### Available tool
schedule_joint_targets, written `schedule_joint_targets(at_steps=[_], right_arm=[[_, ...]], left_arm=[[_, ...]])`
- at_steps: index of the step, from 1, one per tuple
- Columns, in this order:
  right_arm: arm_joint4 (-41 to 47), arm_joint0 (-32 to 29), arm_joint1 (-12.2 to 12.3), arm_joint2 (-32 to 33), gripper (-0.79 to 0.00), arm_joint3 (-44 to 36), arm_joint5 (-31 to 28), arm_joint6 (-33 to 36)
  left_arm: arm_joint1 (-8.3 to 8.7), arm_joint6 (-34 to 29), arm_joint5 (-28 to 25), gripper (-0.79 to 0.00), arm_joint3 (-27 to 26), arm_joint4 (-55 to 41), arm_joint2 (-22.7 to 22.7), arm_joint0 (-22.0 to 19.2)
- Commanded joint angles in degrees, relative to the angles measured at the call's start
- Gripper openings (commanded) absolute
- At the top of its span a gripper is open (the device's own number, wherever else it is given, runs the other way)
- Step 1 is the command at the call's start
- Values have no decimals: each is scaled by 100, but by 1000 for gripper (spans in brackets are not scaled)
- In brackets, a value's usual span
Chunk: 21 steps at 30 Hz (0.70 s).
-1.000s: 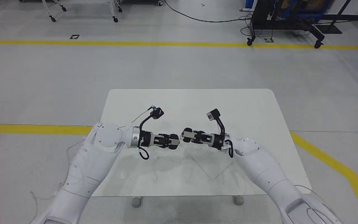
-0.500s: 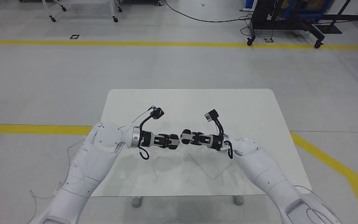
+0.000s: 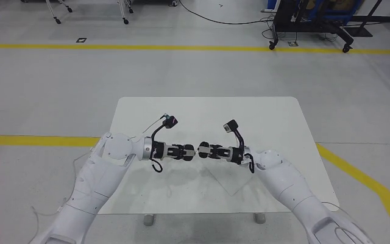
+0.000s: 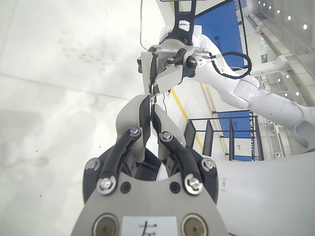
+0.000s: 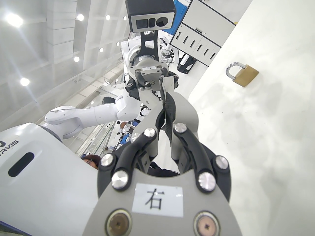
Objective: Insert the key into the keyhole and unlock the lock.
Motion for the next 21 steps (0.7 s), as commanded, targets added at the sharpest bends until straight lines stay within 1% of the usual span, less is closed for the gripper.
schedule_joint_targets(at_steps=[1,14,18,19,20,21], right_arm=[[-15,-2,16,3,-785,-11,29,29],[-113,-24,106,-121,-785,-182,207,207],[-109,-26,131,-147,-785,-219,184,185],[-104,-27,139,-144,-785,-226,166,166],[-101,-29,148,-141,-785,-231,150,151],[-103,-28,159,-132,-785,-230,133,133]], left_arm=[[4,41,6,-785,1,-10,-3,0],[39,167,67,-785,1,-20,19,-3],[47,287,170,-785,21,-15,9,-7],[48,318,194,-265,24,-13,4,-10],[48,318,194,0,24,-13,4,-10],[48,318,194,0,24,-13,4,-10]])
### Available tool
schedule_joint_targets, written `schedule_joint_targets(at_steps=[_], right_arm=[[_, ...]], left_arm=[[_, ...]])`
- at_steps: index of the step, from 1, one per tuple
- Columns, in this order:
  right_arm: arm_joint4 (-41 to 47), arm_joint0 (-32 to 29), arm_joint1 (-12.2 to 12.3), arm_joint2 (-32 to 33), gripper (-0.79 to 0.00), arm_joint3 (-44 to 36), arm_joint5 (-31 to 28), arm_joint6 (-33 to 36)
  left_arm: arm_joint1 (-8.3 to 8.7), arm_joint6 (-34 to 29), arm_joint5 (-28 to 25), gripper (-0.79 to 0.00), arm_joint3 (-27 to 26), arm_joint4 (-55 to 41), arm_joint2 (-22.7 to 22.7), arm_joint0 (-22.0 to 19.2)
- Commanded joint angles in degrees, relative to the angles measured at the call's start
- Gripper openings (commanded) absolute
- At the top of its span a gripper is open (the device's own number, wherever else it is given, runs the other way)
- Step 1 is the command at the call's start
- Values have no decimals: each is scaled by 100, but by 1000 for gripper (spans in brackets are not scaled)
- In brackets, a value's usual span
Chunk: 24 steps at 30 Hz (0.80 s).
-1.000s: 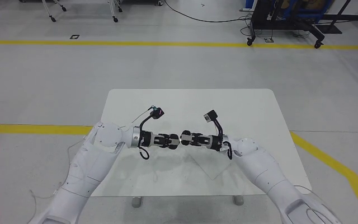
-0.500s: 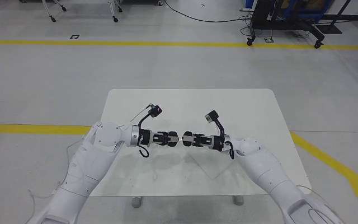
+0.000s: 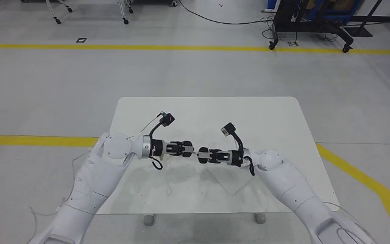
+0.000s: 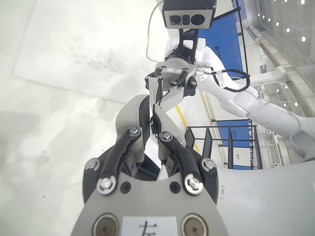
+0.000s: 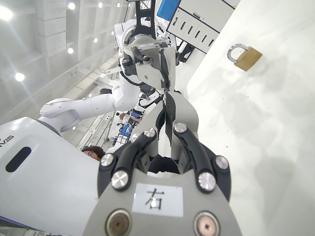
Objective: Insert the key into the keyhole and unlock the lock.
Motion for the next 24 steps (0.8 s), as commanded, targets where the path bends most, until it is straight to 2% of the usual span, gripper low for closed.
schedule_joint_targets(at_steps=[1,5,11,19,22,24], right_arm=[[7,2,22,27,-785,9,-36,-36],[64,-1,120,222,-785,65,-141,-141],[456,-184,363,869,-785,199,-440,-441],[456,-184,363,869,-785,199,-440,-441],[456,-184,363,869,-785,199,-440,-441],[456,-184,363,869,-785,199,-440,-441]], left_arm=[[0,-4,-3,0,-1,0,0,0],[0,-4,-3,0,-1,0,0,0],[0,-4,-3,0,-1,0,0,0],[-1,22,-18,0,-41,3,4,7],[59,315,-14,0,-564,330,-168,162],[158,436,118,0,-972,846,-466,334]])
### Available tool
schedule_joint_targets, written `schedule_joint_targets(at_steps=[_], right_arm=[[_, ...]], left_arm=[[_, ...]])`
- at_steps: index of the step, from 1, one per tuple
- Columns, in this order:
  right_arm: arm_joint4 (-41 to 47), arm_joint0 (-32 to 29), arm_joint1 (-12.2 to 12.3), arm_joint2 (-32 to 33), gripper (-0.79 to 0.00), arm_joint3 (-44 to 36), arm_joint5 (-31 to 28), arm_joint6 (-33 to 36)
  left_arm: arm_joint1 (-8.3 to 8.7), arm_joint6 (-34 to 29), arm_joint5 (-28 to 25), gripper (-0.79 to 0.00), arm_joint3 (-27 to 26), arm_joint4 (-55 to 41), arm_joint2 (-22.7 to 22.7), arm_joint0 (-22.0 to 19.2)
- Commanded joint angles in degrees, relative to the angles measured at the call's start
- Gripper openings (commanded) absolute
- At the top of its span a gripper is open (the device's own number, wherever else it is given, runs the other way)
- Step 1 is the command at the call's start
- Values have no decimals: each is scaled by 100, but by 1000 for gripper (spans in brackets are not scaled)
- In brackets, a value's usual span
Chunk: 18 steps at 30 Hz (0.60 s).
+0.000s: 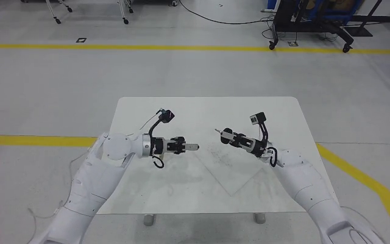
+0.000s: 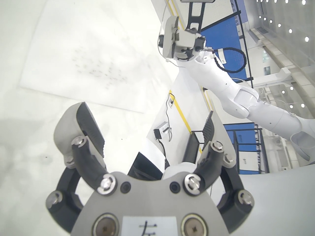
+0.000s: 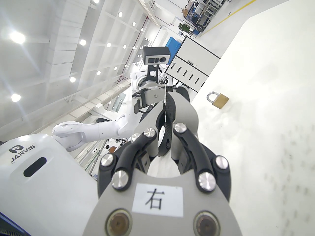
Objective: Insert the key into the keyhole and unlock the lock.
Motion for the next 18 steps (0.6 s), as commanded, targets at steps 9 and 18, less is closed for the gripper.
schedule_joint_targets(at_steps=[9,18], right_arm=[[0,0,0,0,-785,0,0,0],[0,0,0,0,-785,0,0,0]], left_arm=[[478,-1195,1597,0,-2837,4244,-808,1149],[328,-1850,1955,-68,-1892,5756,466,469]])
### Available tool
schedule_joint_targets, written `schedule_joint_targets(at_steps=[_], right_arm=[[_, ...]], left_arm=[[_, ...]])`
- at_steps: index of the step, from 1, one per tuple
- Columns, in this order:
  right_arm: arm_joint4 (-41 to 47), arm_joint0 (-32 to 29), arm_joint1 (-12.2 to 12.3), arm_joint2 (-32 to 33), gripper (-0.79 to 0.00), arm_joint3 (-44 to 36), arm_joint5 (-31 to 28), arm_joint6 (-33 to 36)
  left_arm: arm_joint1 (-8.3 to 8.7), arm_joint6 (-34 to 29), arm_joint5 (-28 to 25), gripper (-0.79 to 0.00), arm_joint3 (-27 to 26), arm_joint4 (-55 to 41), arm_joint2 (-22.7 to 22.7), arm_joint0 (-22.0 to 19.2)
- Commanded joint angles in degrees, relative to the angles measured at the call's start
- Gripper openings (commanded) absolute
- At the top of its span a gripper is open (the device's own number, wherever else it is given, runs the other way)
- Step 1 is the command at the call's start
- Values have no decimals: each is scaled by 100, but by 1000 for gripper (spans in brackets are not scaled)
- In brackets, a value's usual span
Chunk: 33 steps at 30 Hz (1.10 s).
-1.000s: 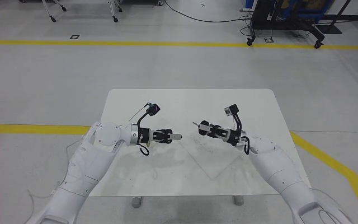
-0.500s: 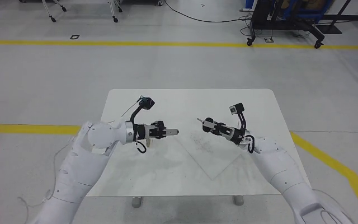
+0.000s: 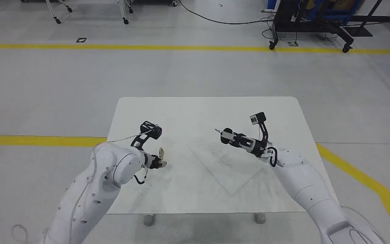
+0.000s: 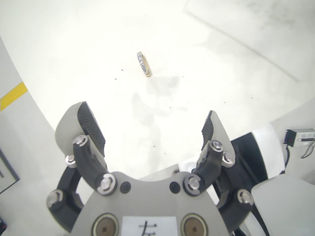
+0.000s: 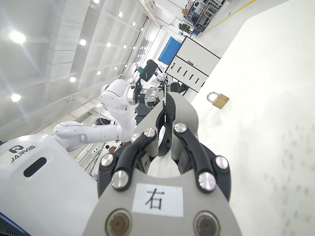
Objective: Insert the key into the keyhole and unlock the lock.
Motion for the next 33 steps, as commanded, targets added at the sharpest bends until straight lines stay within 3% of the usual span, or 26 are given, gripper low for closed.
schedule_joint_targets(at_steps=[1,5,10,21,28,33], right_arm=[[0,0,0,0,-785,0,0,0],[0,0,0,0,-785,0,0,0],[0,0,0,0,-785,0,0,0],[0,0,0,0,-785,0,0,0],[0,0,0,0,-785,0,0,0],[0,0,0,0,-785,0,0,0]], left_arm=[[-81,62,76,-80,374,-41,302,-263],[-253,163,93,-256,1081,-302,747,-737],[-414,136,232,-394,1646,-324,1117,-1132],[-517,260,564,-465,2020,-478,1086,-1231],[-618,415,1042,-600,2381,-574,1125,-1304],[-661,543,1115,-579,2483,-664,1100,-1325]])
